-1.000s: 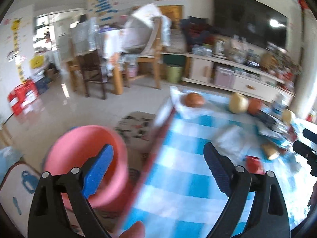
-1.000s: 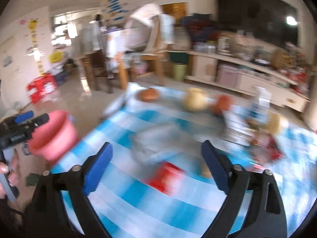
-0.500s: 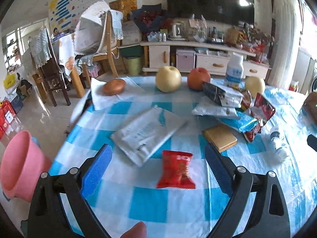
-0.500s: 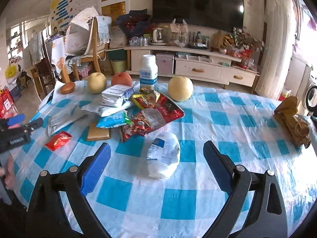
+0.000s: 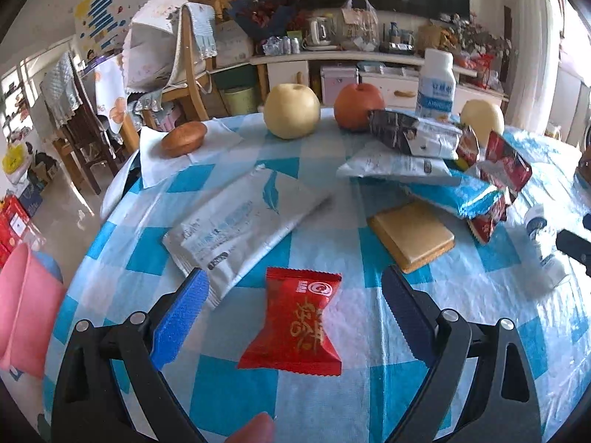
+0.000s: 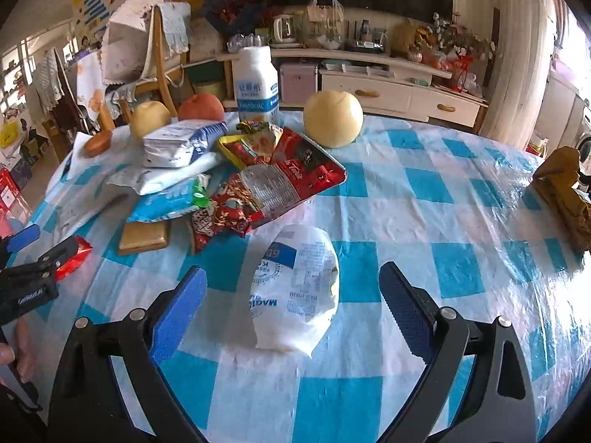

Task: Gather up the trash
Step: 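Grasp the red candy packet with the left tool while the right tool grasps another white MAGIC DAY bag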

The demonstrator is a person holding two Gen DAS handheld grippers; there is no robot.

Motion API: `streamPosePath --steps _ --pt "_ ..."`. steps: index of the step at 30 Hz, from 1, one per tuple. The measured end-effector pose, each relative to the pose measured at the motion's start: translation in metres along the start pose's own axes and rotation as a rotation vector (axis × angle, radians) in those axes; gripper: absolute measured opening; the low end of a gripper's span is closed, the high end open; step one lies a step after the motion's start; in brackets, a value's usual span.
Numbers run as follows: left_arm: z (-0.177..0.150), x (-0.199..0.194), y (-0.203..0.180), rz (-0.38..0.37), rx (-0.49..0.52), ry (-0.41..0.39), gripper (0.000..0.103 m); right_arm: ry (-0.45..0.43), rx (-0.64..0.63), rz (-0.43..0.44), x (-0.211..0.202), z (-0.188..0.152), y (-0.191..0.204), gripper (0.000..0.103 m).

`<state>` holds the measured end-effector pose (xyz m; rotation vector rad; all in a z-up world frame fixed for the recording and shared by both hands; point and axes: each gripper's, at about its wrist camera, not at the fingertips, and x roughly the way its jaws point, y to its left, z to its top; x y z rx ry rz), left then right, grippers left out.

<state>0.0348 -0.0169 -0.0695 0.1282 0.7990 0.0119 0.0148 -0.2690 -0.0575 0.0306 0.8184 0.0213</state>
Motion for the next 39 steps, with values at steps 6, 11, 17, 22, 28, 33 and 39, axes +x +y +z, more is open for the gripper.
streamPosePath --steps 6,11,17,22,28,33,39 --pt "-0.002 0.007 -0.012 0.01 0.046 0.027 0.094 0.014 0.013 0.01 0.006 -0.001 0.001 0.095" --pt "-0.003 0.014 -0.012 0.013 0.042 0.064 0.094 0.027 0.021 0.005 0.011 -0.002 0.001 0.095" --pt "-0.004 0.022 -0.012 -0.041 0.015 0.139 0.094 0.027 0.013 -0.008 0.012 -0.002 0.0 0.095" --pt "-0.004 0.029 -0.012 -0.04 0.013 0.164 0.094 0.036 0.008 -0.009 0.019 0.0 0.002 0.095" --pt "-0.004 0.031 -0.01 -0.054 -0.015 0.169 0.094 0.061 -0.005 -0.022 0.029 0.0 0.005 0.095" --pt "-0.005 0.033 -0.006 -0.071 -0.053 0.178 0.094 0.073 -0.001 -0.017 0.032 -0.002 0.005 0.095" --pt "-0.006 0.034 -0.005 -0.08 -0.069 0.179 0.095 0.092 0.002 -0.009 0.04 -0.003 0.004 0.095"
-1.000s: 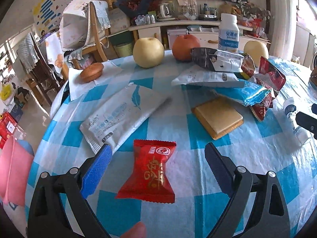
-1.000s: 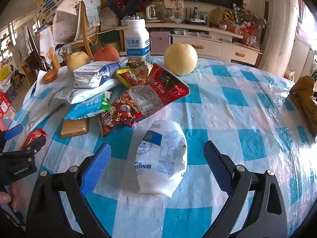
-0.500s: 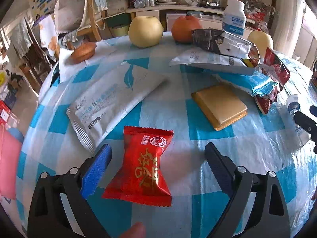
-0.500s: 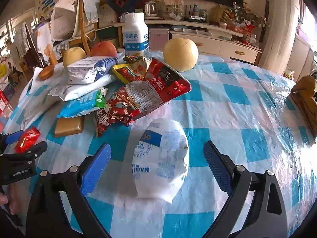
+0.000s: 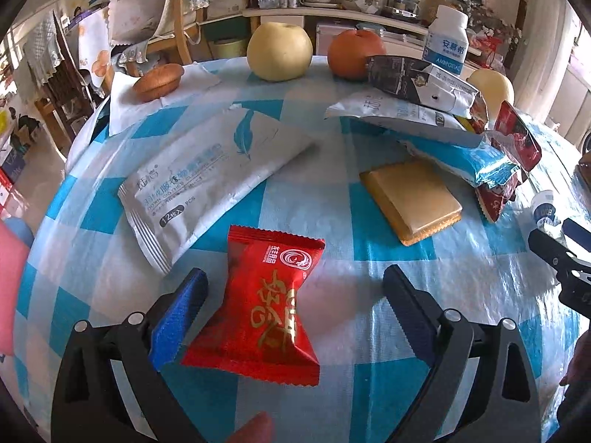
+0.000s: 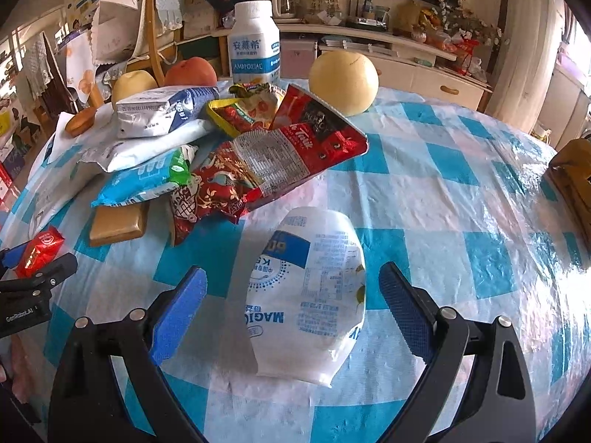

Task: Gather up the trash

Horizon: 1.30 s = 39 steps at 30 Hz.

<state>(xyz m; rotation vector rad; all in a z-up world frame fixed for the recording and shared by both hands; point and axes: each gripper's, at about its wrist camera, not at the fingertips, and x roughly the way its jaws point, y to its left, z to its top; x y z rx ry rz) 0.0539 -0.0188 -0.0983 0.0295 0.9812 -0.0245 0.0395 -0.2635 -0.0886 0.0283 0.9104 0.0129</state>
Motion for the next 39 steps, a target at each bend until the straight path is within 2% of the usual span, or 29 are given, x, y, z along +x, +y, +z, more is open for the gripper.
streamPosePath --steps 9,13,15,19,22,33,37,39 --pt "-0.002 -0.002 -0.004 -0.013 0.009 -0.001 0.095 0.029 -0.009 0.005 0.008 -0.002 0.002 0.093" --pt "-0.002 -0.002 -0.004 -0.017 0.013 -0.002 0.095 0.021 -0.02 0.005 0.009 -0.001 0.003 0.085" --pt "-0.002 -0.003 -0.004 -0.024 0.019 -0.005 0.091 0.015 -0.026 0.008 0.008 -0.001 0.005 0.079" --pt "-0.002 -0.007 -0.011 -0.045 0.045 -0.015 0.073 0.01 -0.036 0.015 0.006 0.0 0.007 0.07" --pt "-0.002 -0.009 -0.013 -0.053 0.051 -0.014 0.07 0.007 -0.038 0.018 0.006 0.0 0.008 0.062" --pt "-0.001 -0.009 -0.01 -0.048 0.045 -0.016 0.061 0.01 -0.02 0.033 0.004 0.0 0.008 0.062" --pt "-0.002 -0.011 -0.014 -0.054 0.061 -0.019 0.05 0.011 -0.006 0.055 0.002 0.001 0.008 0.062" --pt "-0.002 -0.011 -0.015 -0.054 0.061 -0.019 0.05 0.011 -0.002 0.061 0.002 0.0 0.008 0.062"
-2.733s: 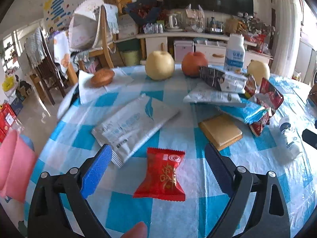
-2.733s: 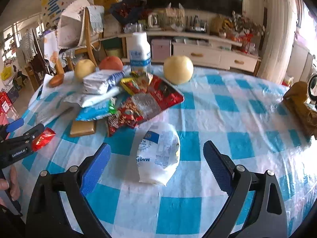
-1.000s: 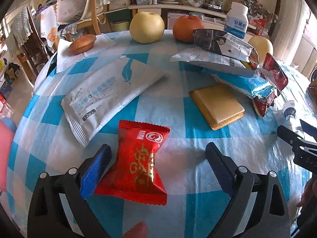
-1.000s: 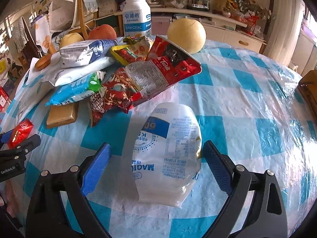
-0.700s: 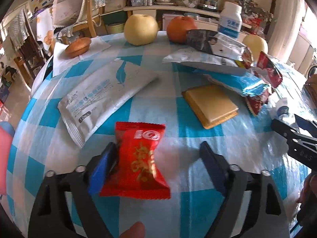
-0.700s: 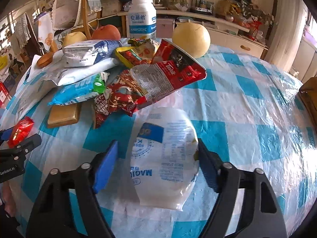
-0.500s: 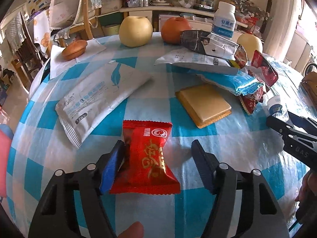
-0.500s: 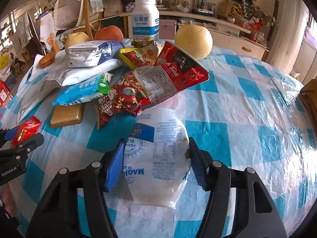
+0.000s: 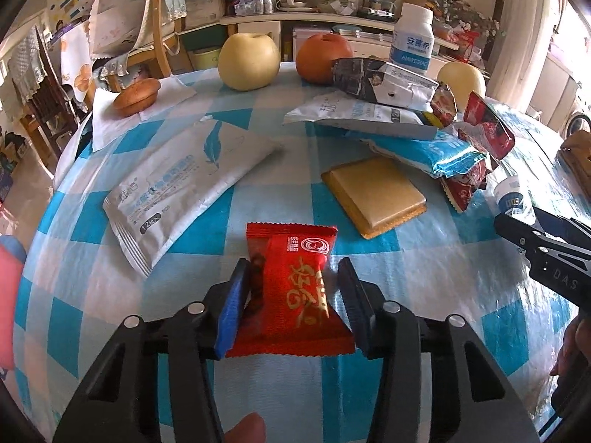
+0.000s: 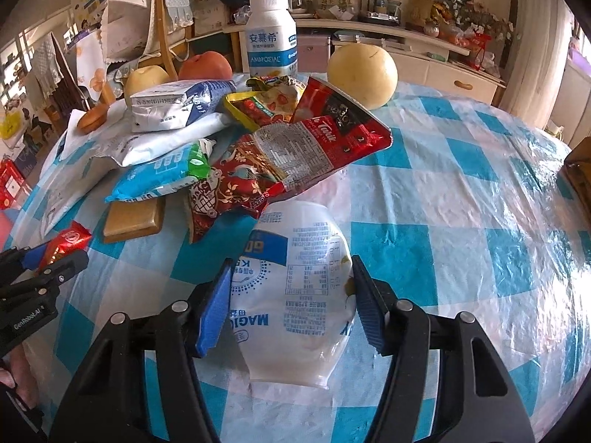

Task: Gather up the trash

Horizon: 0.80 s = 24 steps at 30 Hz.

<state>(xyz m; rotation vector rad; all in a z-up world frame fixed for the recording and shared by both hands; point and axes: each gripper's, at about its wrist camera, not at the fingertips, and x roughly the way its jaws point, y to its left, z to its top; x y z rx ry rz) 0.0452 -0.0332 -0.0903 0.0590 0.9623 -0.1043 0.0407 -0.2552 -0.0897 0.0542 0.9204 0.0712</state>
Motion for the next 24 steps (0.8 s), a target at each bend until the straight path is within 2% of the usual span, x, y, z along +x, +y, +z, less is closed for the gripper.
streamPosePath --steps 3,8,13,21,24 --pt "0.0 0.0 -0.001 0.001 -0.003 0.002 0.049 -0.008 -0.002 0.004 -0.002 0.0 0.001 0.062" --pt "-0.003 -0.003 -0.004 0.013 0.0 -0.001 0.04 -0.025 -0.013 0.002 -0.004 0.0 0.003 0.062" --pt "-0.003 -0.008 -0.008 0.021 0.022 -0.016 0.036 -0.028 -0.016 0.001 -0.004 -0.001 0.004 0.062" --pt "-0.001 -0.011 -0.003 0.014 0.003 -0.017 0.036 -0.058 -0.033 -0.002 -0.012 0.002 0.009 0.062" --pt "-0.001 -0.01 -0.001 0.034 0.002 -0.018 0.038 -0.056 -0.031 0.005 -0.012 0.002 0.009 0.062"
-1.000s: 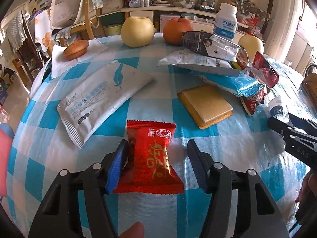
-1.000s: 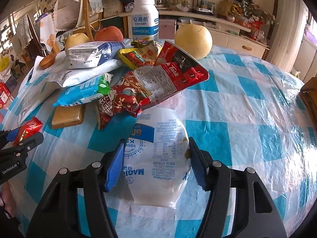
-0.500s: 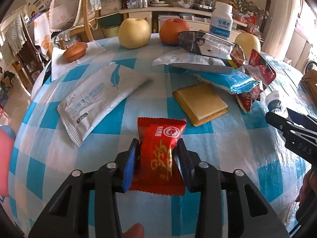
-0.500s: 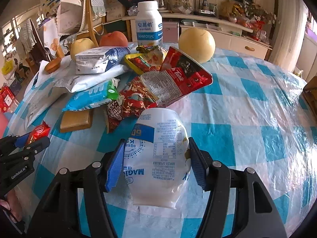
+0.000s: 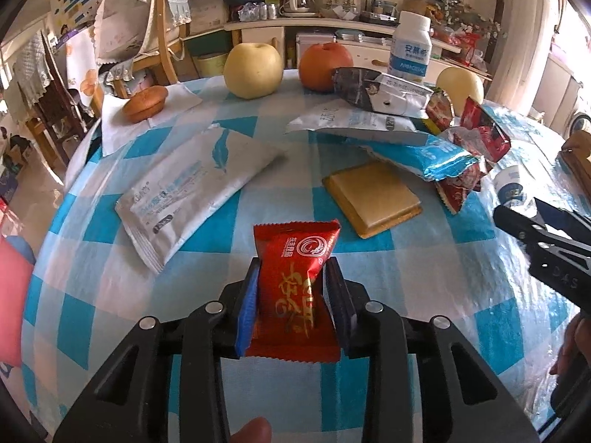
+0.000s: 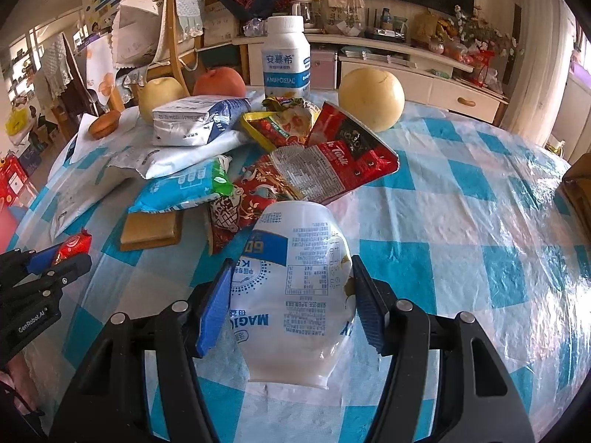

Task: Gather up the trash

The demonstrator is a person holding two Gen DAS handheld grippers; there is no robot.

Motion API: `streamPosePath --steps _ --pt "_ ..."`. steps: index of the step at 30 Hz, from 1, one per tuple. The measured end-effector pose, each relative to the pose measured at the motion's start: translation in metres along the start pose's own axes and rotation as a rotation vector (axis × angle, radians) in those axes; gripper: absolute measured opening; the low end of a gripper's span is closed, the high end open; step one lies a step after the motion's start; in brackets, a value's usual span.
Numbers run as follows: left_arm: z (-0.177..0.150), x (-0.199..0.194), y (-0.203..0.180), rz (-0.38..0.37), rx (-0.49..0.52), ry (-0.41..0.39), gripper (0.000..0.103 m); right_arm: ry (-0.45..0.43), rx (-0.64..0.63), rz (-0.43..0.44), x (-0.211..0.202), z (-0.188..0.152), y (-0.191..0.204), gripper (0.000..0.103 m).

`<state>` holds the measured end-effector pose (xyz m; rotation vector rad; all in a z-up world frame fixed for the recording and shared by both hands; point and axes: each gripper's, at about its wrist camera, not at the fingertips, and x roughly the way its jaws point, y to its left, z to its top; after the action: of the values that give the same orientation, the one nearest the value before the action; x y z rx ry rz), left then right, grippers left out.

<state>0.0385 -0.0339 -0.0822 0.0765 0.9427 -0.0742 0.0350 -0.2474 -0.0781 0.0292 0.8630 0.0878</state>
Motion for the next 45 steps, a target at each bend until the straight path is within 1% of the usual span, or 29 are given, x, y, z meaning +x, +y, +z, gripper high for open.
streamPosePath --steps 1,2,3,4,6,8,10,13,14,15,17,18,21,22,23,30,39,45 --pt "0.0 0.002 0.0 0.01 -0.002 0.007 0.052 -0.001 0.0 0.003 0.0 0.001 0.0 0.062" --pt "-0.001 0.007 0.0 0.032 -0.01 0.025 0.078 0.001 -0.003 0.004 -0.001 0.001 0.001 0.062" --pt "-0.002 0.009 0.001 0.05 -0.017 0.031 0.09 0.003 -0.004 0.005 0.0 0.0 0.001 0.062" --pt "-0.003 0.009 0.001 0.067 -0.02 0.028 0.094 0.007 -0.003 0.007 0.0 0.0 0.001 0.062" --pt "-0.003 0.01 0.0 0.077 -0.011 0.032 0.094 0.012 0.001 0.011 0.001 0.0 0.0 0.062" --pt "-0.003 0.012 -0.001 0.069 -0.006 0.036 0.094 0.01 -0.001 0.009 0.001 0.0 0.001 0.062" --pt "-0.004 0.012 0.0 0.06 -0.012 0.037 0.094 0.008 -0.001 0.007 0.001 0.0 0.001 0.062" --pt "-0.004 0.014 0.002 0.011 -0.038 0.06 0.092 0.014 0.001 0.006 0.003 -0.001 0.001 0.062" --pt "-0.004 0.013 0.002 -0.007 -0.051 0.059 0.085 0.014 0.002 0.005 0.003 -0.001 0.001 0.062" --pt "-0.004 0.011 0.002 -0.004 -0.052 0.049 0.08 0.015 0.003 0.005 0.003 -0.001 0.001 0.062" --pt "-0.003 0.008 0.001 -0.014 -0.053 0.031 0.058 0.016 0.006 0.008 0.003 -0.001 0.0 0.062" --pt "-0.003 0.007 0.0 -0.009 -0.052 0.026 0.053 0.015 0.007 0.007 0.003 -0.001 0.0 0.062" --pt "-0.003 0.007 0.001 -0.002 -0.054 0.024 0.045 0.013 0.008 0.005 0.002 0.0 0.0 0.062" --pt "-0.003 0.006 0.001 -0.004 -0.058 0.025 0.039 0.013 0.009 0.006 0.002 -0.001 0.0 0.062" --pt "-0.003 0.006 0.002 -0.006 -0.06 0.026 0.037 0.012 0.008 0.006 0.002 -0.001 0.0 0.062" --pt "-0.002 0.006 0.005 -0.025 -0.073 0.031 0.037 0.004 0.007 0.007 0.0 0.0 0.0 0.062" --pt "0.0 0.002 0.007 -0.024 -0.074 0.01 0.036 -0.027 -0.004 0.01 -0.009 0.004 0.002 0.062" --pt "0.0 -0.013 0.001 0.017 -0.038 -0.065 0.036 -0.04 0.0 0.017 -0.014 0.006 0.001 0.062"
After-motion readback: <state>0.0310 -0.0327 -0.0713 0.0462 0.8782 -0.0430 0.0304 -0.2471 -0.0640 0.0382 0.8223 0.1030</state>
